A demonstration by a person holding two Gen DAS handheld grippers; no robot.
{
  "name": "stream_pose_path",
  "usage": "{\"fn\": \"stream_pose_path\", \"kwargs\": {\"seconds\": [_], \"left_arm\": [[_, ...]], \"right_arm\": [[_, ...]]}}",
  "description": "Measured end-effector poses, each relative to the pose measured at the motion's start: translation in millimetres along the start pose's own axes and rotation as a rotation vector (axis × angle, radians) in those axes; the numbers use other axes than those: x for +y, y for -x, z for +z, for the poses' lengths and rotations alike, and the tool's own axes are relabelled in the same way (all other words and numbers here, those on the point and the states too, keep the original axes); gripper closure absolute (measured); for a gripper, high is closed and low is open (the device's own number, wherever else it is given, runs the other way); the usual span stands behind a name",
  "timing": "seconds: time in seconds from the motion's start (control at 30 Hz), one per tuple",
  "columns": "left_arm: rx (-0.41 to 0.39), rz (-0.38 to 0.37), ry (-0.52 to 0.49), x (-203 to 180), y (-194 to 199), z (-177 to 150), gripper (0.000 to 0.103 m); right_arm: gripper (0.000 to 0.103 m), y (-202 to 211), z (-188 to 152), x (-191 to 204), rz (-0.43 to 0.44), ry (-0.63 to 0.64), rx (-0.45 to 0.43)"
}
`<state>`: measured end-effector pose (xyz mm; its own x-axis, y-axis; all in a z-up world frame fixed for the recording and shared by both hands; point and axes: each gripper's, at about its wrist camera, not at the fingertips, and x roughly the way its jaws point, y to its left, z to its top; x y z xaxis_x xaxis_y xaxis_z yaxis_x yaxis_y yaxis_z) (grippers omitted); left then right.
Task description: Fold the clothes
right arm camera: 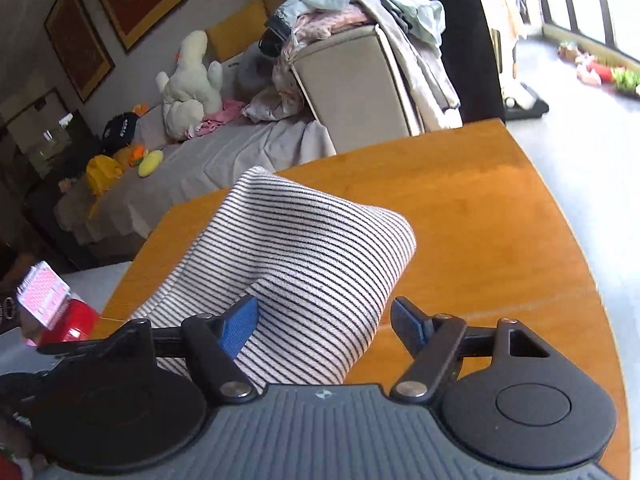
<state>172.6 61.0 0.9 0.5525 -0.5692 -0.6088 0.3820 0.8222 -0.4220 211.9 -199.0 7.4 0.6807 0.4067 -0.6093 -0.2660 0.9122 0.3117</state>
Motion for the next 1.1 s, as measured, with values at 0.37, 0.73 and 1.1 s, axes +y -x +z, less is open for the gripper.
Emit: {"fn": "stream_pose_path", "kwargs": {"seconds": [0.37, 0.73, 1.1], "left_arm": [[-0.012, -0.138, -0.024, -27.8, 9.5, -19.6, 0.012], [-0.138, 0.145, 0.159, 25.4, 51.9, -8.6, 0.041], [-0.144, 0.173, 0.210, 30.2, 56.2, -7.1, 0.047]], "right_arm": [[0.022, 58.5, -1.8, 32.1, -0.096, 0.244, -0.139], [0.045, 57.9, -69.2, 79.7, -0.104, 0.559, -0.096], [0.022, 20.5, -108.2, 129.5, -0.146, 0.877, -0.220]]}}
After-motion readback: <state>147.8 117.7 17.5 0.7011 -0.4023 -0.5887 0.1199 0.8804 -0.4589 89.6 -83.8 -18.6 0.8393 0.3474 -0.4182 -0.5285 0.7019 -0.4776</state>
